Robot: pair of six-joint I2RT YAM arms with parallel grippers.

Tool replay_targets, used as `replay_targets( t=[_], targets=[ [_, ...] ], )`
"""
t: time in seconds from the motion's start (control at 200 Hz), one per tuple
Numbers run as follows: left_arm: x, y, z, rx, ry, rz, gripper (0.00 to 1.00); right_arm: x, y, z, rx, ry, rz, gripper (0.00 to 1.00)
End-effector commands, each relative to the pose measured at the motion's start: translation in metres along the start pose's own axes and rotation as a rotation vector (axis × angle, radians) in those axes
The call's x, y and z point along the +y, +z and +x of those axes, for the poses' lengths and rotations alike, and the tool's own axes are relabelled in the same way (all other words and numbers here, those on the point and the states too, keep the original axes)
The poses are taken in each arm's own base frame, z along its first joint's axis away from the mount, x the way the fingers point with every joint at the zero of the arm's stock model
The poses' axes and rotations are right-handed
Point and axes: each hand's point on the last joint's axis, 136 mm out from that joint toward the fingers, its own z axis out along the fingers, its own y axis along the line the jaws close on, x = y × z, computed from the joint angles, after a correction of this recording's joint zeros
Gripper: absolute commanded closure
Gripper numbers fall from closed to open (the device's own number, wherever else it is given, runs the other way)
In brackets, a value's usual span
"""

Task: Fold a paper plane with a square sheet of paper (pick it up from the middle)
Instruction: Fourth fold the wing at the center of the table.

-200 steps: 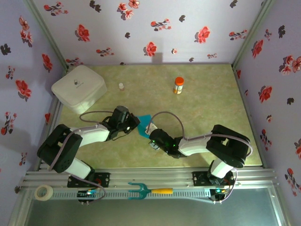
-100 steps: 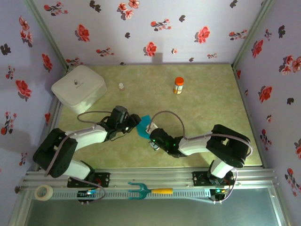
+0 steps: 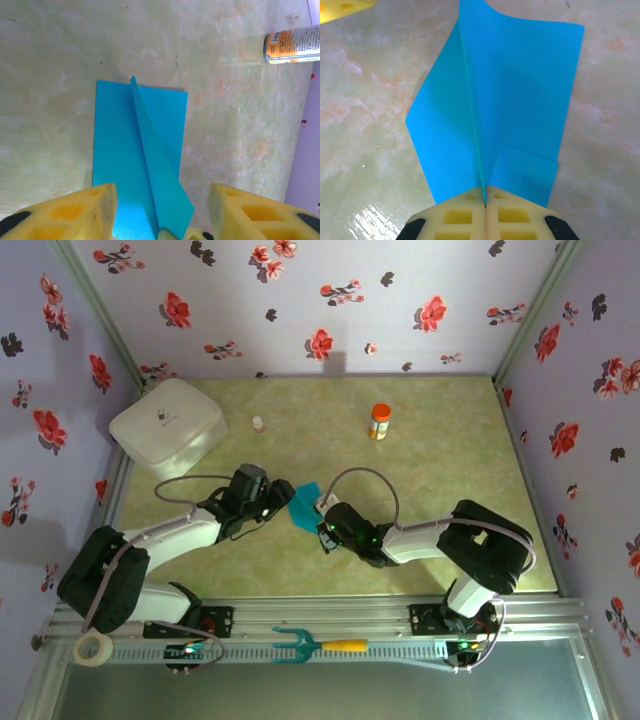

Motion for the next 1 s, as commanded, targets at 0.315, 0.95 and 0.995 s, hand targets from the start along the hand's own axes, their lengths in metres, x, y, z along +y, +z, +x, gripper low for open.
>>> replay_targets(
  t=[0.315, 0.95, 0.995],
  targets=[
    [0.013, 0.003, 0.001, 0.005, -0.002, -0.031, 0.48, 0.002, 0.009, 0.011, 0.034, 0.169, -0.101, 0.93],
    [0.006, 0.017, 0.009, 0.058, 0.020, 0.012, 0.78, 0.005, 0.009, -0.019, 0.039, 0.580, -0.472, 0.97],
    [0.003, 0.020, 0.010, 0.066, 0.022, 0.020, 0.79, 0.003, 0.010, -0.018, 0.046, 0.600, -0.473, 0.98]
  ],
)
